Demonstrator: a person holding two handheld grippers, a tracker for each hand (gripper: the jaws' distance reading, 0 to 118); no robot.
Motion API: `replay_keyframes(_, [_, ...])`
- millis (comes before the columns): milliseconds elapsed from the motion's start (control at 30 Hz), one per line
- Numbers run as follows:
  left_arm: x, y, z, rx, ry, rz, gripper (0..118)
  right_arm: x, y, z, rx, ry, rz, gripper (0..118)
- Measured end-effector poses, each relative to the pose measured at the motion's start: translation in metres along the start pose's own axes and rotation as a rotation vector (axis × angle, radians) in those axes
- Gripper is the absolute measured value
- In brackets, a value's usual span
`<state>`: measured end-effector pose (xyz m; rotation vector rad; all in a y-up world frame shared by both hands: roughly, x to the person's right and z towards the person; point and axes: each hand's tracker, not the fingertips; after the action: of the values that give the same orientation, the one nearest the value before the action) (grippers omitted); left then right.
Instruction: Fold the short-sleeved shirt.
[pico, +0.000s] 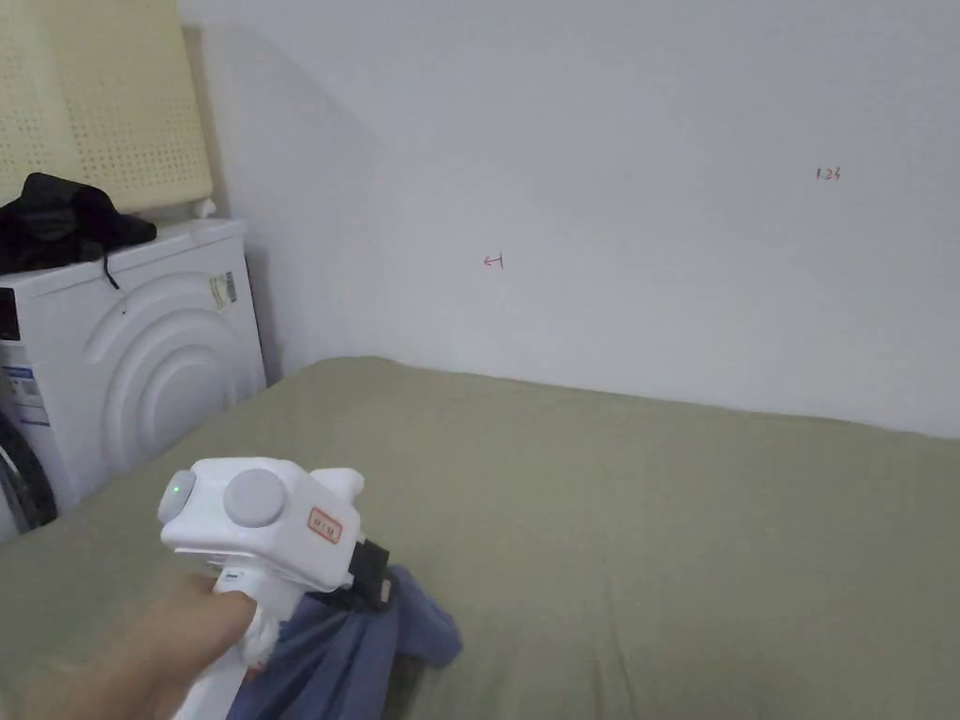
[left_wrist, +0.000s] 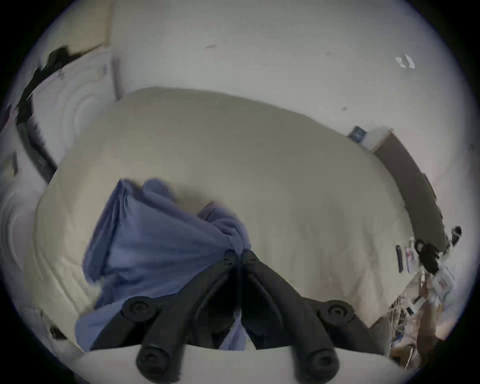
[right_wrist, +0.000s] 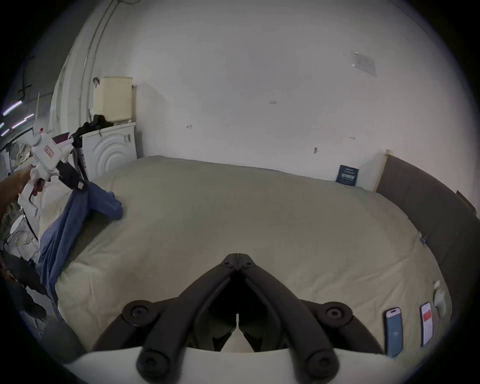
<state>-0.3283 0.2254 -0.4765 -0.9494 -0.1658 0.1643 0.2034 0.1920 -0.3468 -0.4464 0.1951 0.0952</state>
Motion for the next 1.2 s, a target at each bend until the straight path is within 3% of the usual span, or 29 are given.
replay_keyframes(233, [0.172,0.013,-0.022,-0.022,-0.202,-0.202,2,0.060,-0.022,0.050,0.018,-0.103,-0.045,0])
replay_keyframes(500, [0.379,-0.023,-0.086,-0.125,-0.527,-0.452,2,0.128,-0.033,0.120,-0.007,-0.314,-0.104,0])
replay_keyframes(633, [0.443,-0.064,-0.106,-0.204,-0.585,-0.539,2,0.150,-0.046,0.142,-0.021,-0.374,-0.130,0])
replay_keyframes(733, [0.454,-0.093,-0.128,-0.242,-0.601,-0.530,5,0.154,-0.054,0.149,-0.040,-0.386,-0.157,0])
replay_keyframes(767, [0.457,-0.114,-0.122,-0.234,-0.592,-0.525,29,0.154,-0.056,0.149,-0.048,-0.383,-0.164,0])
replay_keyframes(833, [0.445,-0.128,-0.134,-0.203,-0.588,-0.438,110,0.152,-0.059,0.146,-0.053,-0.370,-0.171,0])
replay_keyframes(867, [0.437,-0.133,-0.142,-0.232,-0.576,-0.387,118,0.149,-0.058,0.142,-0.057,-0.360,-0.177,0])
replay_keyframes(933, [0.416,-0.129,-0.144,-0.267,-0.568,-0.292,116,0.143,-0.056,0.136,-0.058,-0.330,-0.181,0])
replay_keyframes(1033, [0.376,-0.112,-0.110,-0.181,-0.495,-0.299,109,0.132,-0.049,0.124,-0.067,-0.298,-0.173,0])
replay_keyframes(1067, [0.356,-0.104,-0.094,-0.116,-0.448,-0.308,97,0.127,-0.047,0.119,-0.068,-0.288,-0.170,0])
replay_keyframes(1100, [0.335,-0.098,-0.078,-0.055,-0.409,-0.300,77,0.123,-0.044,0.114,-0.071,-0.277,-0.167,0])
replay_keyframes(1133, [0.314,-0.093,-0.064,-0.011,-0.373,-0.272,43,0.119,-0.042,0.109,-0.073,-0.263,-0.164,0])
replay_keyframes(1167, [0.293,-0.087,-0.052,0.051,-0.325,-0.243,0,0.114,-0.040,0.104,-0.076,-0.250,-0.160,0])
replay_keyframes(1200, [0.270,-0.087,-0.039,0.117,-0.264,-0.217,0,0.108,-0.038,0.099,-0.080,-0.241,-0.155,0])
